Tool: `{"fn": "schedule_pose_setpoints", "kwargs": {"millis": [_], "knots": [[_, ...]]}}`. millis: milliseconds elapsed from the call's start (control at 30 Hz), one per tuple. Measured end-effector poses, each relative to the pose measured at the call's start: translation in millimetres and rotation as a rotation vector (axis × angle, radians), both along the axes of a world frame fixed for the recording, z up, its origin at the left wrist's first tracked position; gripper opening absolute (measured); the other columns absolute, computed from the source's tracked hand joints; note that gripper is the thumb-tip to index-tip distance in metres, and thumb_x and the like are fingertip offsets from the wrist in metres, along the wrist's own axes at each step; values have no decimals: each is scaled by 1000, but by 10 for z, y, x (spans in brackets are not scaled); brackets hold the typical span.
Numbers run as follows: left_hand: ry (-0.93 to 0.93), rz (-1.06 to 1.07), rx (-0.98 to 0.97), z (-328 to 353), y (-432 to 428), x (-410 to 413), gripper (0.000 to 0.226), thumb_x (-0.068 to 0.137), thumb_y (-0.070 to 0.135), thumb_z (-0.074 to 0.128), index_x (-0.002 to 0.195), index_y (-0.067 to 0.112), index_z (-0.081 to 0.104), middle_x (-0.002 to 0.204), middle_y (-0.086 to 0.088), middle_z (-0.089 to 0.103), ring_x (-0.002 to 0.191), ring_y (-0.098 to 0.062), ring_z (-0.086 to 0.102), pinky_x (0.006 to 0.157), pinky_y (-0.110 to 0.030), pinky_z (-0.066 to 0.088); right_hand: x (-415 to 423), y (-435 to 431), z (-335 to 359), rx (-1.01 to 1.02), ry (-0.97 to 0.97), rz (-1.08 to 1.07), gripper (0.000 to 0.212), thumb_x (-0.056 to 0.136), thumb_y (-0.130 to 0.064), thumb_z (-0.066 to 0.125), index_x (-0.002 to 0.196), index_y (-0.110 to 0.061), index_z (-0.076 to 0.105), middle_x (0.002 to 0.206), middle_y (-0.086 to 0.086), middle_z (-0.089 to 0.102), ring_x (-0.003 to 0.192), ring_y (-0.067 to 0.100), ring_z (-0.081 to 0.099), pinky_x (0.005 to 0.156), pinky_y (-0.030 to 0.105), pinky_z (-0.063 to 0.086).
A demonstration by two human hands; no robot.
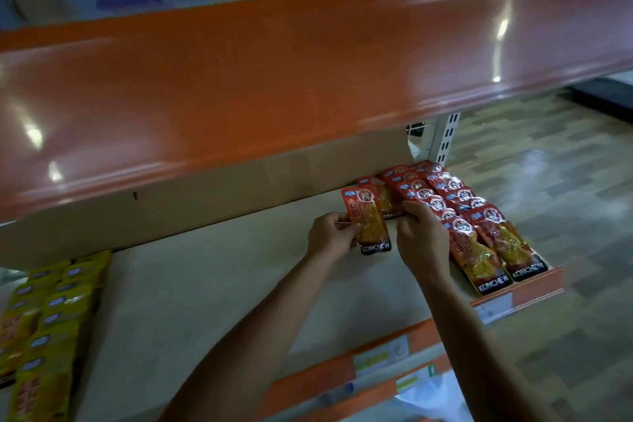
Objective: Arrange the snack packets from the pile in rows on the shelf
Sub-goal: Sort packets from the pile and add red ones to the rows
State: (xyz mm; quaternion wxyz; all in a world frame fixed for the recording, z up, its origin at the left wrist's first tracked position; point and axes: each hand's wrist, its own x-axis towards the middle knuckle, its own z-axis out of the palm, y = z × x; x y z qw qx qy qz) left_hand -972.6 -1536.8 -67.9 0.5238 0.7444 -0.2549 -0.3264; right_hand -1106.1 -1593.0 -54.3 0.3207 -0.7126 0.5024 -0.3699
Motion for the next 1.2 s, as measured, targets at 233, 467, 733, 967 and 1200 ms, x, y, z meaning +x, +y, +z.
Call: {"fn": "schedule_pose_setpoints", "kwargs": {"millis": [233,467,733,967,1200], "knots": [[11,81,82,-101,-458,-66,13,81,25,76,89,20,68,97,-3,72,89,-19,68,79,-31,55,-130,-281,-116,-152,178,35,25,85,-7,58,110,-6,61,105,9,61,100,26,52,78,29,35],[51,123,83,-78,-663,-132,21,75,14,81,73,21,61,90,-6,70,79,-20,70,77,-36,60,-178,-412,-147,-202,315,98,32,87,-7,56,118,-5,60,123,13,60,125,31,45,109,42,31],[-176,111,200,-42,-779,-167,20,73,26,79,77,23,60,94,-4,72,85,-21,69,80,-37,57,-165,-464,-163,-198,367,125,33,85,-11,56,118,-6,60,120,11,61,116,31,50,103,43,36],[-294,97,291,36,-791,-169,17,79,31,75,88,17,68,96,-2,72,89,-20,68,79,-29,54,-183,-452,-137,-186,374,139,38,85,-12,58,123,-6,58,125,11,58,119,31,48,106,42,33],[-407,35,334,110,-651,-142,29,83,46,68,92,18,66,88,5,69,82,-13,64,67,-26,45,-129,-392,-117,-190,334,149,40,87,-12,55,127,-9,55,134,9,54,131,28,41,114,46,25]]}}
